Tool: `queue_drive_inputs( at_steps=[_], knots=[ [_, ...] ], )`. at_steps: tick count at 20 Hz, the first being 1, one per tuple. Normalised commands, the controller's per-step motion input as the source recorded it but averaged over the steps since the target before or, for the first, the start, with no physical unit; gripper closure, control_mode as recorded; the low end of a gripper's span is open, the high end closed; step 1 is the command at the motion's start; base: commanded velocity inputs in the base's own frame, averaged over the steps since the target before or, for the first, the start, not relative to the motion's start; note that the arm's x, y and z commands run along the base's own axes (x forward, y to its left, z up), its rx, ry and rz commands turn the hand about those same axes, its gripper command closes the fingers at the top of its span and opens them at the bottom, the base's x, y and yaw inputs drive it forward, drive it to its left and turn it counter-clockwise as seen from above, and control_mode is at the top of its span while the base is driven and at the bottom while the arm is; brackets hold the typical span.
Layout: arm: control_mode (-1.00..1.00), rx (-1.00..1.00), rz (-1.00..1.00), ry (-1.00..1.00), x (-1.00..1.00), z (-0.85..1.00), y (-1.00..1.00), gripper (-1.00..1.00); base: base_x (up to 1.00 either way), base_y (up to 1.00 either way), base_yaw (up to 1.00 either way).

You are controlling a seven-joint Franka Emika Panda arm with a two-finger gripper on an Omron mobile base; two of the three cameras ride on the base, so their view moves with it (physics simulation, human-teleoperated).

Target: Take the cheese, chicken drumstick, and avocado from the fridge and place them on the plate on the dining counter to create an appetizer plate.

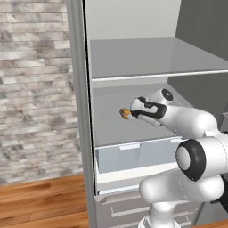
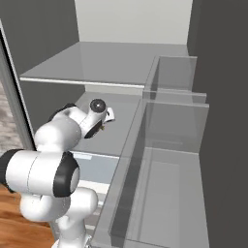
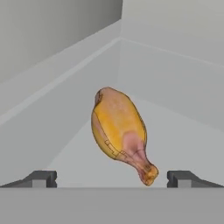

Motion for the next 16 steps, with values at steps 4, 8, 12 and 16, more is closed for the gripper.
queue_drive_inputs(
  at_steps=[4, 8, 12, 16],
  knots=[
    [-1.00, 0.00, 0.04, 0.02, 0.27, -0.39, 0.00, -1.00, 0.00, 0.00, 0.00],
    [-1.00, 0.00, 0.05, 0.06, 0.32, -0.38, 0.00, -1.00, 0.00, 0.00, 0.00],
    [-1.00, 0.00, 0.07, 0.07, 0.35, -0.32, 0.00, -1.00, 0.00, 0.00, 0.00],
    [-1.00, 0.00, 0.07, 0.08, 0.43, -0.25, 0.00, -1.00, 0.00, 0.00, 0.00]
  ],
)
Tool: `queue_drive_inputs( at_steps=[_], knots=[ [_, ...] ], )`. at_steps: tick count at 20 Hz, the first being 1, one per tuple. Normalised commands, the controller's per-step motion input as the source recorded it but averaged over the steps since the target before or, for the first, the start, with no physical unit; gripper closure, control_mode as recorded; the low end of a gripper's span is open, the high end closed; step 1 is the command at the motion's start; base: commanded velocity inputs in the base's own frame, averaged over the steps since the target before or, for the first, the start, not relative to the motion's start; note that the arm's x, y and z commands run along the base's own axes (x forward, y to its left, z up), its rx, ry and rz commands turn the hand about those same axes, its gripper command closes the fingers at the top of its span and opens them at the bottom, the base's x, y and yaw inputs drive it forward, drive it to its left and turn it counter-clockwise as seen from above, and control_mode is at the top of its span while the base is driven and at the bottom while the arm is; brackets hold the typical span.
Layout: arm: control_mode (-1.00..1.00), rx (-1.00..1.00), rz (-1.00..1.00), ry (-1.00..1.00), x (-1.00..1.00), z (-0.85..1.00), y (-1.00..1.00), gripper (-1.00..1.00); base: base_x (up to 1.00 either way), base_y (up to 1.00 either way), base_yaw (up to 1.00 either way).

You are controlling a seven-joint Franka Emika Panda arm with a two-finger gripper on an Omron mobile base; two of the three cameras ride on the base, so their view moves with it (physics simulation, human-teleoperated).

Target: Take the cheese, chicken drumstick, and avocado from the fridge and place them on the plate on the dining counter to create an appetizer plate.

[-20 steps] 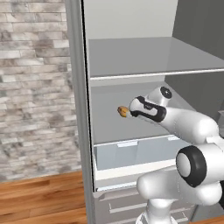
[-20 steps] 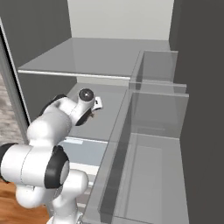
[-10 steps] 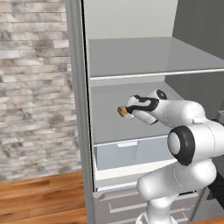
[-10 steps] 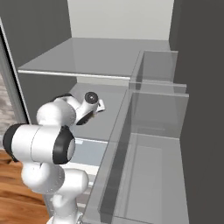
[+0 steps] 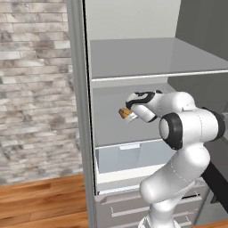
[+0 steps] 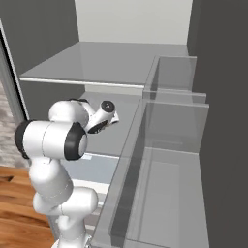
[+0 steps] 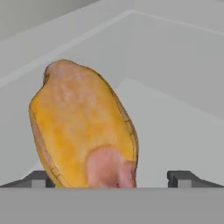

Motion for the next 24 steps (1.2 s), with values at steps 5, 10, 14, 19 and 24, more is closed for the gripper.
queue_drive_inputs(
  at_steps=[5, 10, 14, 19, 24],
  knots=[
    [-1.00, 0.00, 0.05, 0.03, 0.37, -0.11, 0.00, -1.00, 0.00, 0.00, 0.00],
    [-1.00, -0.01, 0.05, 0.04, 0.20, -0.33, 0.02, -1.00, 0.00, 0.00, 0.00],
    [-1.00, -0.05, 0.04, 0.00, 0.00, -0.49, 0.15, 1.00, 0.00, 0.00, 0.00],
    [-1.00, -0.04, 0.01, 0.00, -0.06, -0.36, 0.16, 1.00, 0.00, 0.00, 0.00],
    [-1.00, -0.04, 0.00, -0.01, -0.41, -0.21, 0.11, 1.00, 0.00, 0.00, 0.00]
  ],
)
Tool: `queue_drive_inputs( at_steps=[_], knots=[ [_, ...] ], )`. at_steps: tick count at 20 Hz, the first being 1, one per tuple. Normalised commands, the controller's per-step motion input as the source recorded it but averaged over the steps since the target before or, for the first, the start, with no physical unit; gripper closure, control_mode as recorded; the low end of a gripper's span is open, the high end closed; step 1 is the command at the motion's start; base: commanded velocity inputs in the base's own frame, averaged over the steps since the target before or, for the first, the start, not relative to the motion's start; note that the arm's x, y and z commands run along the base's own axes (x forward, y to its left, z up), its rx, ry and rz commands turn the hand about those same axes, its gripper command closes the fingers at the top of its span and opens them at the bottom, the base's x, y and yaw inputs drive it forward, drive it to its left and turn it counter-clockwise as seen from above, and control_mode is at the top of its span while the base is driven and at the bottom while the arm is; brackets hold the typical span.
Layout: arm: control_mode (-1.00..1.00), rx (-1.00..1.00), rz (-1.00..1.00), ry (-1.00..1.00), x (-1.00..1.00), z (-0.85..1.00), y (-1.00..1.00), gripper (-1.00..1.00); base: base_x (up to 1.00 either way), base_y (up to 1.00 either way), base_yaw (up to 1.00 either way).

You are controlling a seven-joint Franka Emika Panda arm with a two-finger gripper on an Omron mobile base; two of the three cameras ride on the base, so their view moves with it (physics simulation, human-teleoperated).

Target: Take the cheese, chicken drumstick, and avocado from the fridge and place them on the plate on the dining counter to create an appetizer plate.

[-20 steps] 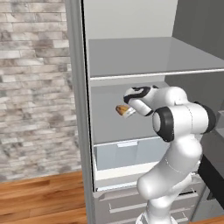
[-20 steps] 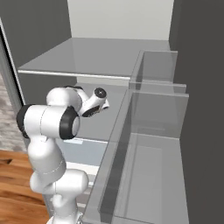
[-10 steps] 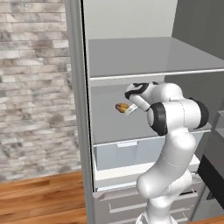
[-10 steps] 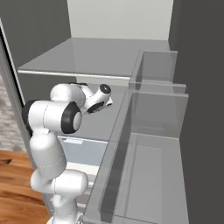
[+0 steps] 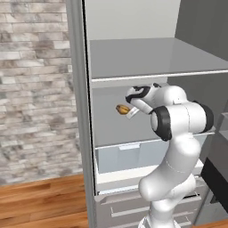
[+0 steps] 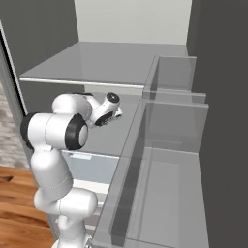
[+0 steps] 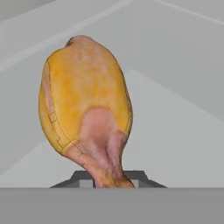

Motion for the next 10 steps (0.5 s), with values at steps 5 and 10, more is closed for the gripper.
queue_drive_inputs(
  at_steps=[5, 10],
  knots=[
    [-1.00, -0.01, 0.00, -0.05, -0.62, 0.00, 0.02, 1.00, 0.00, 0.00, 0.00],
    [-1.00, 0.00, 0.00, -0.04, -0.59, 0.06, 0.00, 1.00, 0.00, 0.00, 0.00]
  ],
)
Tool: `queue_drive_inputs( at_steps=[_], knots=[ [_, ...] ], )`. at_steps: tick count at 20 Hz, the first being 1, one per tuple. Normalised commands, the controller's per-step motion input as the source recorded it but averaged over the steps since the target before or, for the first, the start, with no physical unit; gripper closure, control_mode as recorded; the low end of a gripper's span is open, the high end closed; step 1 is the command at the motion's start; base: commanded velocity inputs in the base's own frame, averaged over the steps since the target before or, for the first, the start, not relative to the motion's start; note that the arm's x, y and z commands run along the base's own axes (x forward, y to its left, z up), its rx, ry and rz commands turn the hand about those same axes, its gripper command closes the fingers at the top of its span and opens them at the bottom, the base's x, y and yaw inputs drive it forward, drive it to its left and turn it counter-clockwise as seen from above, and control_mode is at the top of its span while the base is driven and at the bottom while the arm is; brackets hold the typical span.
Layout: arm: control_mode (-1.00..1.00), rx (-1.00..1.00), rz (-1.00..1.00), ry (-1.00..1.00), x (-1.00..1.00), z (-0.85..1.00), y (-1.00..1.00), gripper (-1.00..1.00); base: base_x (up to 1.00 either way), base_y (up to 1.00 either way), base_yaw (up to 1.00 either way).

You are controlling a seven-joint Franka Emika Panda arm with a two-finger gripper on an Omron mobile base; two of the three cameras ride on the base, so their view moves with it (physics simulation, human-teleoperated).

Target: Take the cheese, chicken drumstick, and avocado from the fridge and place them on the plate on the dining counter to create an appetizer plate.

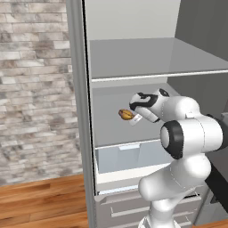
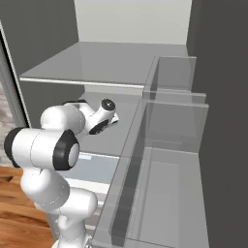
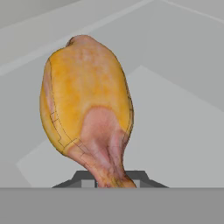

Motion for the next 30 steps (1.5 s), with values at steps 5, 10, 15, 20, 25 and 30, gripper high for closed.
queue_drive_inputs(
  at_steps=[5, 10, 15, 20, 25, 30],
  knots=[
    [-1.00, 0.00, 0.00, -0.03, -0.77, 0.23, 0.00, 1.00, 0.00, 0.00, 0.00],
    [-1.00, -0.01, 0.00, 0.01, -0.94, 0.57, -0.03, 1.00, 0.00, 0.00, 0.00],
    [-1.00, -0.05, 0.00, 0.10, -0.99, 0.70, -0.07, 1.00, 0.00, 0.00, 0.00],
    [-1.00, -0.03, 0.00, 0.02, -0.94, 0.44, -0.06, 1.00, 0.00, 0.00, 0.00],
    [-1.00, 0.00, 0.00, -0.02, -0.68, 0.52, -0.07, 1.00, 0.00, 0.00, 0.00],
    [-1.00, 0.00, 0.00, -0.01, -0.36, 0.40, -0.04, 1.00, 0.00, 0.00, 0.00]
  ],
)
